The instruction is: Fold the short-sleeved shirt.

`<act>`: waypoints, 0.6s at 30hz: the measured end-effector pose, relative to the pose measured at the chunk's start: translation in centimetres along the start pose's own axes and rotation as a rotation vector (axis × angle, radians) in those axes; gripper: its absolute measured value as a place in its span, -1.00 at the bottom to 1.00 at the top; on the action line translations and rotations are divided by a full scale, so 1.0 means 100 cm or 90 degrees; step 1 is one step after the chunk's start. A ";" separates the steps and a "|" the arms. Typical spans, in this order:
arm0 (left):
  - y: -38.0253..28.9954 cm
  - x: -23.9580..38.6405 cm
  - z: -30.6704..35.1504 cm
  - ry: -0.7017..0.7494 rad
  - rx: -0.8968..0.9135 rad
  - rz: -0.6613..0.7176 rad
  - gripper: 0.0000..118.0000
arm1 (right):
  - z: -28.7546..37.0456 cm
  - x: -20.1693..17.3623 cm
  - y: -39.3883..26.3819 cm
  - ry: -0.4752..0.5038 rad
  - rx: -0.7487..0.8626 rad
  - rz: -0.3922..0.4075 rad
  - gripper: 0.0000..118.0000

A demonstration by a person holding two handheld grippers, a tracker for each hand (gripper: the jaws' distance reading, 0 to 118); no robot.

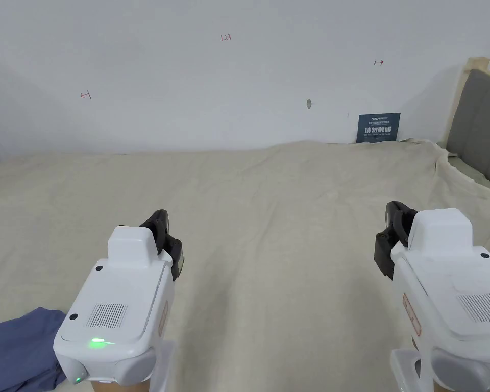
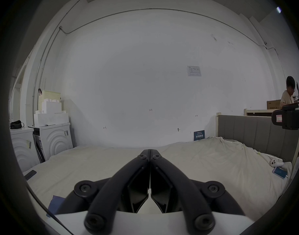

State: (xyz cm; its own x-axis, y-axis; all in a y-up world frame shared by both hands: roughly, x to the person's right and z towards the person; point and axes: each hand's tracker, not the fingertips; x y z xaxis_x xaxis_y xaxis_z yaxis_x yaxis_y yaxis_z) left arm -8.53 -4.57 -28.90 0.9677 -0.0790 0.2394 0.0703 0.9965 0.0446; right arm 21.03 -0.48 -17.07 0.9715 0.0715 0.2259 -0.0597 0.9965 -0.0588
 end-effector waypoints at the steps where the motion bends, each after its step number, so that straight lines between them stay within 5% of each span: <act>1: 0.000 0.000 0.000 -0.001 0.000 0.001 -1.00 | 0.000 0.000 -0.001 0.001 0.001 -0.001 -1.00; 18: -0.001 -0.001 0.001 0.000 -0.002 0.002 -1.00 | -0.003 0.003 -0.005 0.002 0.001 -0.004 -1.00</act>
State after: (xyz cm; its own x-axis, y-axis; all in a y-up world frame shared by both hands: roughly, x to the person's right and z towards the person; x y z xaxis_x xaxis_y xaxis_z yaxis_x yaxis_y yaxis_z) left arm -8.65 -4.68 -28.85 0.9680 -0.0762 0.2392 0.0683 0.9968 0.0413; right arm 21.38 -1.00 -17.31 0.9724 0.0653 0.2238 -0.0542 0.9970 -0.0556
